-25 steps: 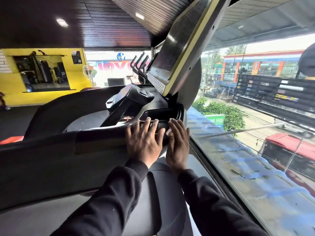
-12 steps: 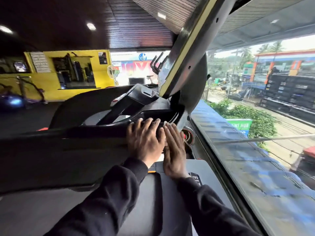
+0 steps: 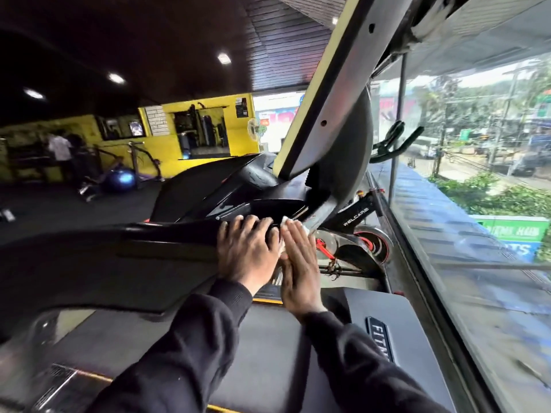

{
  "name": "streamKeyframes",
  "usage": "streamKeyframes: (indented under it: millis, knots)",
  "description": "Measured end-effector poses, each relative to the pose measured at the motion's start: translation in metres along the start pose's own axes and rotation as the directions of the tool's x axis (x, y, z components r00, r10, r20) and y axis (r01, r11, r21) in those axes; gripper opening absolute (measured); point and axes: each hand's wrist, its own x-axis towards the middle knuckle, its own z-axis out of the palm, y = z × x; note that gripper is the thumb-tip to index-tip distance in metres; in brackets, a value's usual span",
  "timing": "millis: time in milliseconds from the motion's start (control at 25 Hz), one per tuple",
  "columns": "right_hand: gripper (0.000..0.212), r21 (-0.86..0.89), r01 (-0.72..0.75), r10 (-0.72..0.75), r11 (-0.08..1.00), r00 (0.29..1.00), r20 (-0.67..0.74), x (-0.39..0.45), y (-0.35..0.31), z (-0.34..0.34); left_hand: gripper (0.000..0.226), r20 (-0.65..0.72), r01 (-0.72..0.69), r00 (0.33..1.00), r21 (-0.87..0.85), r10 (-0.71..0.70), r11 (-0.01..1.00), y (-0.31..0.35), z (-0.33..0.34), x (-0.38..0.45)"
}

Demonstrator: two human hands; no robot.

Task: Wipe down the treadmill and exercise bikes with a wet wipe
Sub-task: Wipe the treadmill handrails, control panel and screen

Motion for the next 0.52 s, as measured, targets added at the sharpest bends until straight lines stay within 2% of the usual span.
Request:
streamKeyframes:
  millis: [80, 160, 200, 240, 360, 440, 520]
  knots:
    - [0.048, 0.019, -0.169, 0.170, 0.985, 0.983, -0.065, 0.021, 0.023, -0.005, 0.047, 0.003, 0.005, 1.000, 0.014, -0.005, 1.000, 0.005, 0.000, 0.000]
    - [0.052, 0.051, -0.344, 0.348, 0.937, 0.930, -0.120, 0.038, 0.029, -0.011, 0.049, 0.008, 0.009, 1.000, 0.025, -0.009, 1.000, 0.010, 0.000, 0.003]
    - [0.052, 0.049, -0.353, 0.356, 0.934, 0.928, -0.112, 0.038, 0.023, -0.012, 0.050, 0.013, 0.005, 1.000, 0.026, -0.005, 1.000, 0.012, 0.001, 0.004]
    - [0.051, 0.042, -0.299, 0.302, 0.953, 0.950, -0.077, 0.033, 0.015, -0.010, 0.051, 0.018, 0.003, 1.000, 0.021, -0.004, 1.000, 0.014, 0.001, 0.004]
    - [0.047, 0.030, -0.044, 0.042, 0.999, 0.997, 0.059, 0.010, 0.001, -0.012, 0.054, 0.021, 0.012, 1.000, 0.038, -0.013, 0.999, 0.017, 0.005, 0.007]
    - [0.048, 0.014, -0.078, 0.077, 0.997, 0.995, 0.063, 0.020, 0.028, -0.020, 0.058, 0.064, 0.021, 0.998, 0.078, -0.026, 0.997, 0.025, 0.004, 0.006]
    - [0.051, 0.026, -0.243, 0.243, 0.970, 0.970, -0.019, 0.044, 0.057, -0.024, 0.056, 0.141, 0.033, 0.989, 0.143, -0.054, 0.989, 0.033, 0.006, 0.009]
